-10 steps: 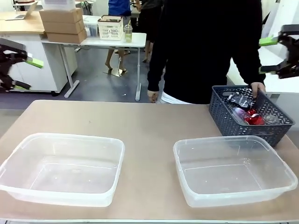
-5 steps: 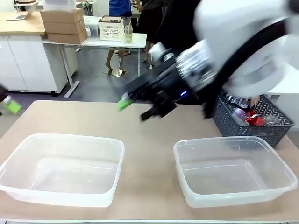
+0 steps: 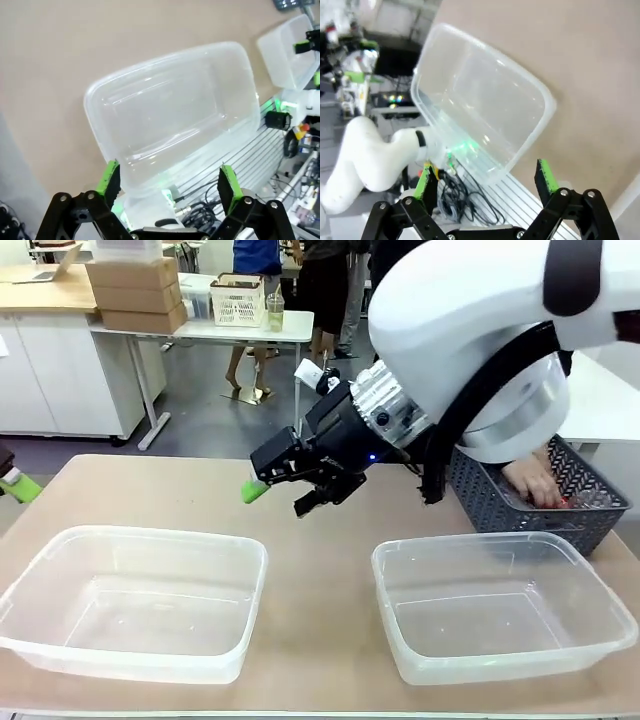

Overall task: Sort the waste into each basket.
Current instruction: Pick up the Organizing box on the left side of the table and lift it.

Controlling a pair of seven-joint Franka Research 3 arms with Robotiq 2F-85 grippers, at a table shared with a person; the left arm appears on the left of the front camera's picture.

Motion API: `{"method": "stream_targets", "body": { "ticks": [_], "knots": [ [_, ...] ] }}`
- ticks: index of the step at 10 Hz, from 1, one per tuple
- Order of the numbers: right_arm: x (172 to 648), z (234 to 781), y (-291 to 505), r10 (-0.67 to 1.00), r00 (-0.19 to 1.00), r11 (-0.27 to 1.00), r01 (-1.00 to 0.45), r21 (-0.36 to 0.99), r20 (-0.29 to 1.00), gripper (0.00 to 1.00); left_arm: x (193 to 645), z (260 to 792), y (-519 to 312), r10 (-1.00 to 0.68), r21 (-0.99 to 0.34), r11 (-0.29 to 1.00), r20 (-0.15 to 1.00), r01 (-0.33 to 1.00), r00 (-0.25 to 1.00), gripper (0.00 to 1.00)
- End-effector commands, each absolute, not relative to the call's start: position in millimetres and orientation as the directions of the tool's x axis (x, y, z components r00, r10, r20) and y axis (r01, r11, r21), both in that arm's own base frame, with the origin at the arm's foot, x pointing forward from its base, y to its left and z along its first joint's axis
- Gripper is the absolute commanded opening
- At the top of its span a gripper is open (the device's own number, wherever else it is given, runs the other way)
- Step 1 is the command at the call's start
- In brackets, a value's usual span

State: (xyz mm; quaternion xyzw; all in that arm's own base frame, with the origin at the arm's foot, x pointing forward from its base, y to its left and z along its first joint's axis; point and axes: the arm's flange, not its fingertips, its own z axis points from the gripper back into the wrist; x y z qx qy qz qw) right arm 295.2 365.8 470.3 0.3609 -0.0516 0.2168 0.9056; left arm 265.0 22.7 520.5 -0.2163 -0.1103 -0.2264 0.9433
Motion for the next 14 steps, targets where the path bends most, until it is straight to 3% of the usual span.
{"method": "stream_targets", "body": {
  "ticks": [1,2,3,4,5,6,7,8,10,12,14],
  "knots": [
    [302,460,425,0.551,0.832,0.657,-0.479,0.581,0.063,1.0,273,504,4,-0.414,-0.267,0.84,0.25,0.473,0.875,1.0],
    [300,448,451,0.619,0.782,0.677,-0.483,0.556,-0.075,1.0,273,482,1,-0.39,-0.219,0.874,0.215,0.433,0.895,1.0],
    [298,440,461,0.568,0.811,0.747,-0.434,0.505,-0.143,1.0,265,458,11,-0.353,-0.206,0.906,0.119,0.37,0.928,1.0],
    [298,436,458,0.431,0.886,0.843,-0.328,0.426,-0.173,1.0,254,437,21,-0.32,-0.12,0.941,-0.008,0.317,0.947,1.0],
    [296,436,456,0.364,0.916,0.872,-0.272,0.406,-0.167,1.0,247,417,23,-0.311,-0.148,0.945,-0.116,0.293,0.943,1.0],
    [298,442,447,0.295,0.95,0.905,-0.242,0.35,-0.106,1.0,248,401,18,-0.29,-0.191,0.946,-0.135,0.262,0.947,1.0],
    [292,416,451,0.455,0.877,0.82,-0.344,0.458,-0.155,1.0,260,410,10,-0.335,-0.188,0.931,-0.101,0.313,0.937,1.0],
    [292,416,451,0.455,0.877,0.82,-0.344,0.458,-0.155,1.0,289,458,33,-0.307,-0.15,0.945,-0.083,0.292,0.948,1.0],
    [310,412,459,0.33,0.927,0.893,-0.246,0.376,-0.179,1.0,293,446,28,-0.318,-0.165,0.941,-0.126,0.297,0.94,1.0],
    [322,390,448,0.111,0.969,0.959,-0.046,0.278,-0.221,1.0,291,411,21,-0.267,-0.155,0.958,-0.181,0.241,0.947,1.0],
    [326,378,454,0.009,0.983,0.956,0.045,0.291,-0.183,1.0,285,385,18,-0.276,-0.176,0.955,-0.235,0.238,0.932,1.0]
  ]
}}
